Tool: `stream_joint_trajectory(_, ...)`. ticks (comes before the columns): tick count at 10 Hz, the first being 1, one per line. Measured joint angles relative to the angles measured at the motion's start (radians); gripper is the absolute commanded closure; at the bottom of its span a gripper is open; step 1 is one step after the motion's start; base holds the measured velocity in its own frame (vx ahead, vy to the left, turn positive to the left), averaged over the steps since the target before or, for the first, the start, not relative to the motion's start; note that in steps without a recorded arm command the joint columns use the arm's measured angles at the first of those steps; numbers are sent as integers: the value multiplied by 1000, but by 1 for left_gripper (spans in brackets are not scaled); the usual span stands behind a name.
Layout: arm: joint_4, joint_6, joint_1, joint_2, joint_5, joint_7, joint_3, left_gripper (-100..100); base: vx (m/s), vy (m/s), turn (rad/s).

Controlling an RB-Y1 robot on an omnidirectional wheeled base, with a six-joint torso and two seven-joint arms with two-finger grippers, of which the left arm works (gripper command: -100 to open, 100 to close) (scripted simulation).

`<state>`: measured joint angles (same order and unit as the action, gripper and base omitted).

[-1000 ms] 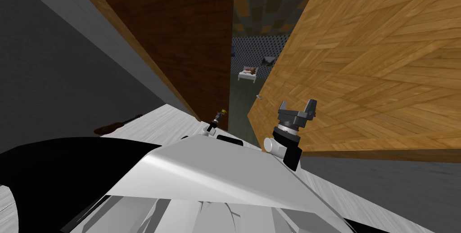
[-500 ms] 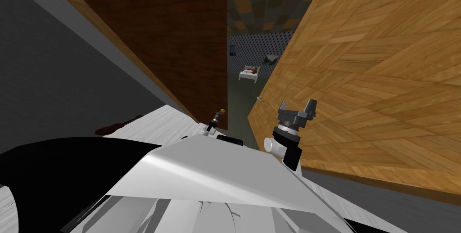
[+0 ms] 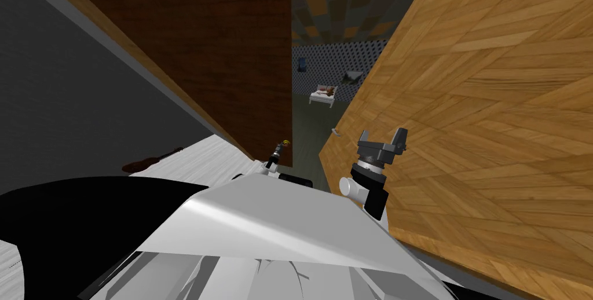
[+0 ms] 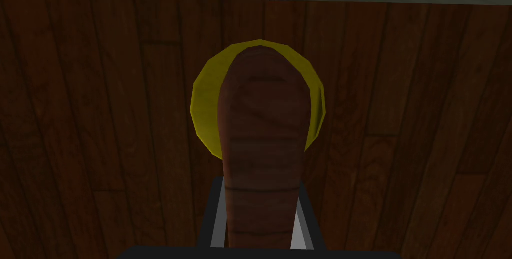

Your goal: Push the door open

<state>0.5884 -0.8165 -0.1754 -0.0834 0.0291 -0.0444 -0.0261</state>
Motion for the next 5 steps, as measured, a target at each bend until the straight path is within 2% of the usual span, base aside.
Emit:
stream_joint_trajectory(2,30,13,17,3,7,13,16,100,162,-81,104)
stream_joint_trajectory(3,11,8,8,5,14,24,31,100,198,-58,110)
stream_joint_trajectory(5,18,12,12,14,26,47,57,100,194,-92,101)
